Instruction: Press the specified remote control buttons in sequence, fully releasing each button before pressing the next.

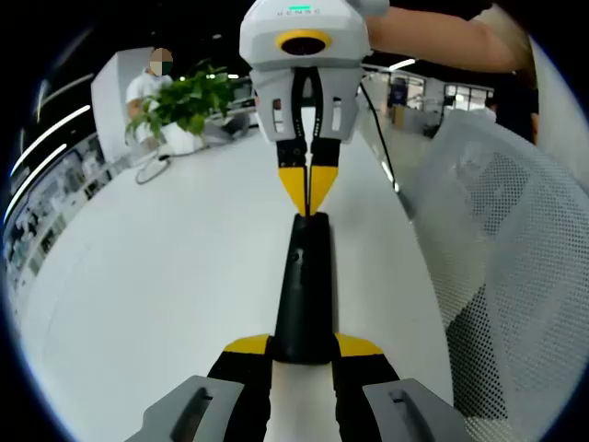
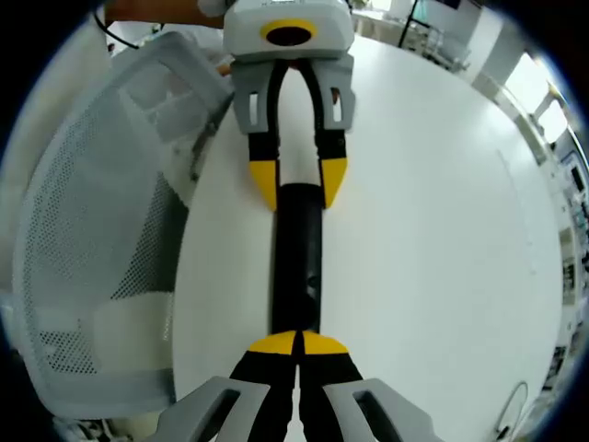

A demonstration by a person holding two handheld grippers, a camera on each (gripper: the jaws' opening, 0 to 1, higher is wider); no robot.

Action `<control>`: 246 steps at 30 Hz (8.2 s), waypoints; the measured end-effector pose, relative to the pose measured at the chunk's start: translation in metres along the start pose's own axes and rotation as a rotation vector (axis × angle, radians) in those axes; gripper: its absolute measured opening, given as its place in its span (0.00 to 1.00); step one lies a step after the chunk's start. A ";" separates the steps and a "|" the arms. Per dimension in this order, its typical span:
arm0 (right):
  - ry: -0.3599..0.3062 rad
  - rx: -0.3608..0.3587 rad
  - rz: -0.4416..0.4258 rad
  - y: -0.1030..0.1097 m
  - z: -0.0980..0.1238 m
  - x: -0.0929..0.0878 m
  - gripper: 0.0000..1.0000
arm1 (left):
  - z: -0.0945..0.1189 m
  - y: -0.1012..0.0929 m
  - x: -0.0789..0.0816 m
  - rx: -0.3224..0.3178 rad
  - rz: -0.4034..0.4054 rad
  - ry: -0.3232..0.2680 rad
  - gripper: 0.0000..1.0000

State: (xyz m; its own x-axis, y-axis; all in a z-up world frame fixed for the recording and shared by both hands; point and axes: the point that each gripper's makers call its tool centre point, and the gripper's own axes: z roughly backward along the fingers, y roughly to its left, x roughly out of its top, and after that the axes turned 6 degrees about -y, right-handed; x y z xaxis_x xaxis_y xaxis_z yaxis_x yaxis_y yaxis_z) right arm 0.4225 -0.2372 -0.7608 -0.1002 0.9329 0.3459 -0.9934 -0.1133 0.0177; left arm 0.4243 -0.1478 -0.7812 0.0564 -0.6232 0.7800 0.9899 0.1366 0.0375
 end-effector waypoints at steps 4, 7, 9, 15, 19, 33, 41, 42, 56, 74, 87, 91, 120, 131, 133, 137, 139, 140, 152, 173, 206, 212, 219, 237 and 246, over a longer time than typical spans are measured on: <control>0.004 0.000 0.004 -0.001 -0.001 0.000 0.00 | 0.000 0.001 -0.001 0.001 0.000 0.000 0.24; 0.004 0.001 0.005 -0.001 -0.001 0.000 0.00 | 0.000 0.001 -0.001 0.001 -0.001 0.000 0.24; 0.004 0.002 0.007 -0.001 -0.002 0.001 0.00 | -0.001 0.001 -0.001 0.001 0.000 0.000 0.24; 0.007 0.007 0.016 -0.001 -0.005 0.005 0.00 | -0.001 0.002 -0.002 0.001 0.000 -0.001 0.24; 0.010 0.013 0.022 -0.001 -0.007 0.006 0.00 | 0.000 0.002 -0.002 0.001 0.000 -0.002 0.24; 0.025 0.032 0.041 0.002 -0.016 0.012 0.00 | 0.000 -0.001 0.001 0.005 0.006 -0.005 0.24; 0.030 0.041 0.043 0.001 -0.017 0.011 0.00 | 0.000 -0.001 0.001 0.004 0.012 -0.007 0.24; 0.030 0.041 0.042 0.001 -0.017 0.011 0.00 | 0.000 0.000 0.000 0.004 0.012 -0.007 0.24; 0.034 0.047 0.032 -0.002 -0.019 0.008 0.00 | 0.000 0.000 0.001 0.000 0.019 -0.009 0.24; 0.018 0.035 0.025 -0.011 -0.009 0.002 0.00 | -0.006 0.008 0.004 -0.004 0.012 -0.005 0.24; 0.003 0.032 0.026 -0.013 -0.011 0.009 0.00 | -0.007 0.009 0.001 -0.005 0.005 -0.001 0.24; -0.005 0.029 0.032 -0.013 -0.012 0.014 0.00 | -0.007 0.009 0.001 -0.005 0.005 -0.002 0.24; -0.012 0.028 0.053 -0.020 -0.022 0.022 0.00 | -0.006 0.003 0.008 -0.007 -0.003 -0.006 0.24; 0.000 0.033 0.055 -0.019 -0.024 0.021 0.00 | -0.005 0.003 0.007 -0.007 -0.003 -0.006 0.24; 0.002 0.033 0.059 -0.019 -0.024 0.021 0.00 | -0.006 0.003 0.007 -0.007 -0.002 -0.006 0.24; 0.004 0.034 0.060 -0.019 -0.025 0.021 0.00 | -0.006 0.004 0.007 -0.008 -0.002 -0.005 0.24; 0.005 0.035 0.059 -0.019 -0.025 0.021 0.00 | -0.006 0.005 0.006 -0.008 -0.002 -0.005 0.23; 0.006 0.035 0.061 -0.020 -0.025 0.021 0.00 | -0.006 0.005 0.005 -0.008 -0.002 -0.004 0.23; 0.007 0.038 0.056 -0.020 -0.026 0.021 0.00 | -0.007 0.007 0.003 -0.008 0.004 -0.002 0.23; -0.051 -0.011 0.056 -0.020 -0.011 0.030 0.00 | -0.008 0.009 0.001 -0.008 0.005 0.002 0.23; -0.035 -0.019 0.069 -0.009 -0.006 0.026 0.00 | -0.007 0.007 0.003 -0.006 0.001 0.009 0.23; -0.024 -0.011 0.078 -0.007 -0.010 0.026 0.00 | -0.007 0.008 0.003 -0.005 0.002 0.009 0.23; -0.017 0.001 0.080 -0.005 -0.015 0.026 0.00 | -0.007 0.008 0.003 -0.002 0.002 0.008 0.23; 0.002 0.010 0.086 -0.005 -0.023 0.025 0.00 | -0.007 0.008 0.002 0.000 0.005 0.006 0.23; 0.001 0.013 0.074 -0.006 -0.023 0.024 0.00 | -0.007 0.009 0.001 -0.003 0.009 0.003 0.23</control>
State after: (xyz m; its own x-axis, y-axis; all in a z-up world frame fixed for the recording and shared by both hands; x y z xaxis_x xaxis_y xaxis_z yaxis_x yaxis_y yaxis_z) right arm 0.4250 -0.2058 -0.7740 -0.1732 0.9222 0.3457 -0.9825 -0.1863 0.0047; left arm 0.4339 -0.1531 -0.7846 0.0658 -0.6245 0.7782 0.9898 0.1399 0.0285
